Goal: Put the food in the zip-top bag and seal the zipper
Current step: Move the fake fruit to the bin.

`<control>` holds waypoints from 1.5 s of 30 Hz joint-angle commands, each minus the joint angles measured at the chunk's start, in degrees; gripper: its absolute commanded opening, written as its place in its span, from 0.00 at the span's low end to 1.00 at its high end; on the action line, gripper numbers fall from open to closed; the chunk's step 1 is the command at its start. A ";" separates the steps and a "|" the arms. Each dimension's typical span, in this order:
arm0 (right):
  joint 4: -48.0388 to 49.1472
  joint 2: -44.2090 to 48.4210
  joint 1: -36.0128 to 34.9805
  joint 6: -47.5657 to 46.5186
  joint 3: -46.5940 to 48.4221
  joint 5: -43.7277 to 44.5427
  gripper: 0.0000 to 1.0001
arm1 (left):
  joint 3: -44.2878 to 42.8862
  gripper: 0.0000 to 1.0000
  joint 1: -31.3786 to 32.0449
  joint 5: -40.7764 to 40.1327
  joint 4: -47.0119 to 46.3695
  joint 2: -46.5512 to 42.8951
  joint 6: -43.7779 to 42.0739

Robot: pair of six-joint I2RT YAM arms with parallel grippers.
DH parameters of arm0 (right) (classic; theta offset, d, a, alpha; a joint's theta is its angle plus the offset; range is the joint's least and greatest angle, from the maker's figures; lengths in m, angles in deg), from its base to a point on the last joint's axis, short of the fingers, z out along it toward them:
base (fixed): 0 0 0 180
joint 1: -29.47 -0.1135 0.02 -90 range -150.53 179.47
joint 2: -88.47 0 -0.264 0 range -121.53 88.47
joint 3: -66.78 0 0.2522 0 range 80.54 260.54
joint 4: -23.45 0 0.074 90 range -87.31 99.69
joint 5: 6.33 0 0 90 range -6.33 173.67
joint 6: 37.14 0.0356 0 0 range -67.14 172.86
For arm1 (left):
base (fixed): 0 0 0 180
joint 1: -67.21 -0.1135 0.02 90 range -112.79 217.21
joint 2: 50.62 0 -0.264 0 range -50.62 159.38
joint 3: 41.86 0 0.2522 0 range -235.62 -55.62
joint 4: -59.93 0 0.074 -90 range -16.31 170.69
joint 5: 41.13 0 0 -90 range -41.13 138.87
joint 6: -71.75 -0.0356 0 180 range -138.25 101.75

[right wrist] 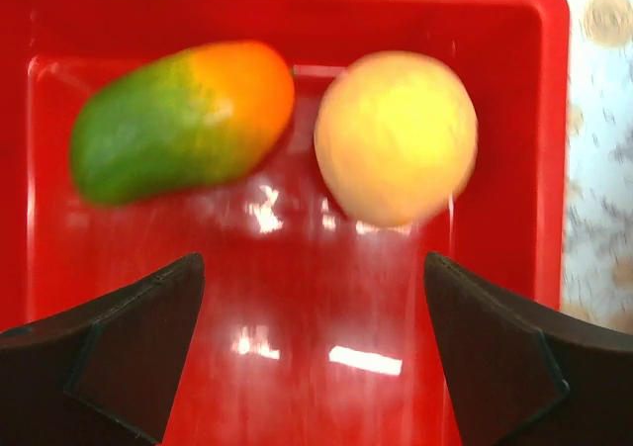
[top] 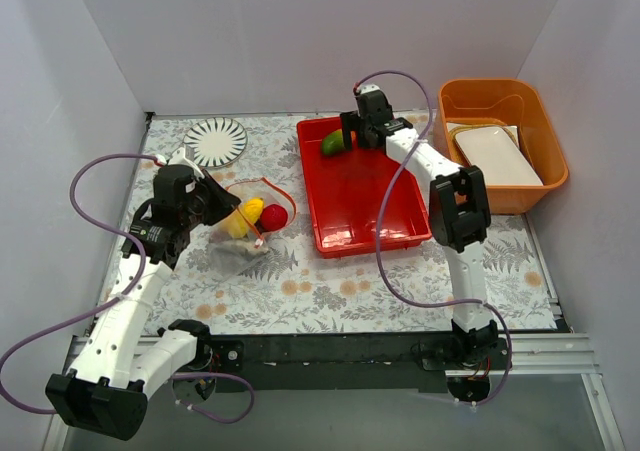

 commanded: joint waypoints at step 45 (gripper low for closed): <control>6.58 -6.61 4.07 -3.29 -3.40 -8.07 0.63 | 0.98 0.00 -0.25 -1.97 -0.71 -4.57 1.23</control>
